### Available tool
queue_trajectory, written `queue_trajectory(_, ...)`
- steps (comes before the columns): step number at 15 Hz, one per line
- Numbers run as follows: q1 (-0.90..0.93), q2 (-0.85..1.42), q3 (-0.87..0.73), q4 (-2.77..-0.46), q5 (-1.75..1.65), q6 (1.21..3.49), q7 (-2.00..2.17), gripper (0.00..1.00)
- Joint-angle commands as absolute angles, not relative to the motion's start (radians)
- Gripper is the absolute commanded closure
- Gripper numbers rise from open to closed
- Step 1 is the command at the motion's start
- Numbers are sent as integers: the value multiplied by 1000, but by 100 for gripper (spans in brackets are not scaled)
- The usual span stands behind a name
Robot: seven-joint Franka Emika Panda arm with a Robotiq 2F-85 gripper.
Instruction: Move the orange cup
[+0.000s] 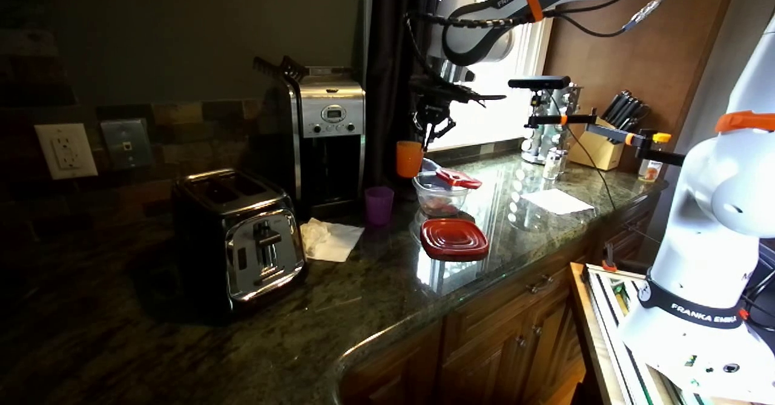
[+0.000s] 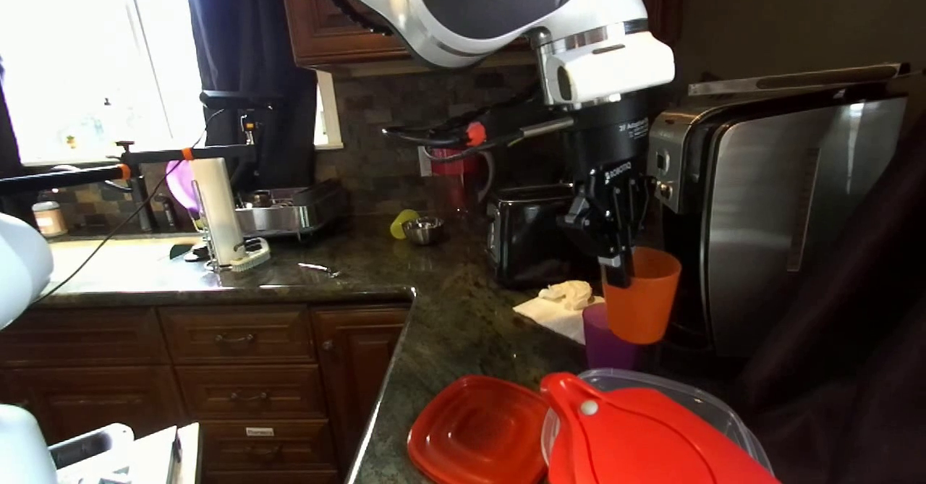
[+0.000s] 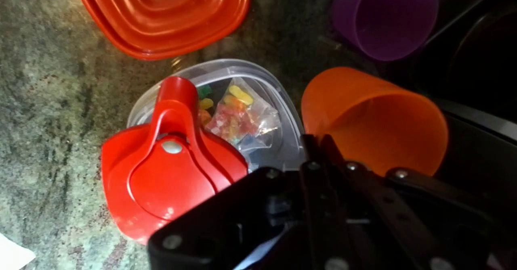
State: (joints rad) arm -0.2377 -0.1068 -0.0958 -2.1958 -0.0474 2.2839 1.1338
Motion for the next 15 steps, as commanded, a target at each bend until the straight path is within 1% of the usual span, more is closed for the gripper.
queue_trajectory(1, -224, 8, -111, -2065, -117, 2280, 1224, 99)
queue_trajectory(8, -206, 174, -154, -1925, -55, 2264, 1204, 99)
queue_trajectory(15, -190, 198, -153, -1980, 62, 2285, 1140, 99)
